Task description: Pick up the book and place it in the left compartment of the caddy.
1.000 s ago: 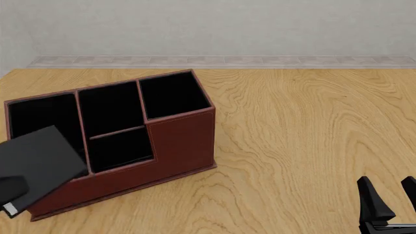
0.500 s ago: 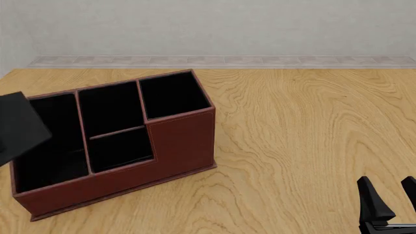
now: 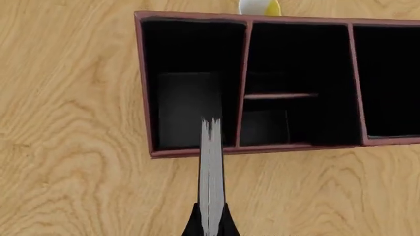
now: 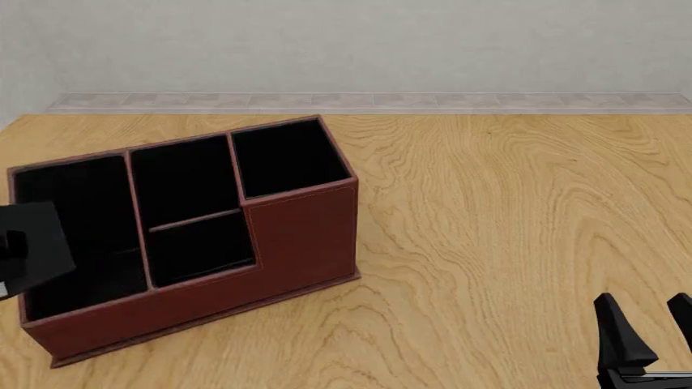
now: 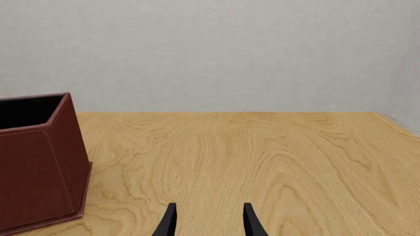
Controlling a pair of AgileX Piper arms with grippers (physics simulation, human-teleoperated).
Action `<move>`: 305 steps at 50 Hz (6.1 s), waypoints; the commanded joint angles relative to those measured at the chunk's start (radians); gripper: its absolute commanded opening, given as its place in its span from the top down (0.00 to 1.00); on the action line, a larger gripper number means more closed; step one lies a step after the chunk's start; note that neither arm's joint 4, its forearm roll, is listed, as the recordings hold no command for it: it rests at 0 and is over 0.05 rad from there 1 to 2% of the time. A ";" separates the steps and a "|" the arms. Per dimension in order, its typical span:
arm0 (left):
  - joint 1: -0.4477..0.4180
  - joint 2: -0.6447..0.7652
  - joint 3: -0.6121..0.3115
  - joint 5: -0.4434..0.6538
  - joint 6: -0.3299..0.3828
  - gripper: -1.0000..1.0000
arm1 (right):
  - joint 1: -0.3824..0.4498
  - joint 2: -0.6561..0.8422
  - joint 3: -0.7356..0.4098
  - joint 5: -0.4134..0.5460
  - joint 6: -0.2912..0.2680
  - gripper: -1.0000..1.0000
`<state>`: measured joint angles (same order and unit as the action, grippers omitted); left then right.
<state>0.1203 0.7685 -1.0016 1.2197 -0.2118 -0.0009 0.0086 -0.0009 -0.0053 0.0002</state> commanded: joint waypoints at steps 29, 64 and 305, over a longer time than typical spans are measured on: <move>0.023 0.109 -0.047 0.000 0.059 1.00 | 0.000 -0.003 -0.001 0.003 0.000 0.00; 0.037 0.201 -0.105 0.000 0.068 1.00 | 0.000 -0.003 -0.001 0.003 0.000 0.00; 0.008 0.354 0.059 -0.254 0.014 0.00 | 0.000 -0.003 -0.001 0.003 0.000 0.00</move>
<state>0.1652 1.2323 -0.9397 0.8959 -0.1551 -0.0008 0.0086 -0.0009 -0.0054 0.0002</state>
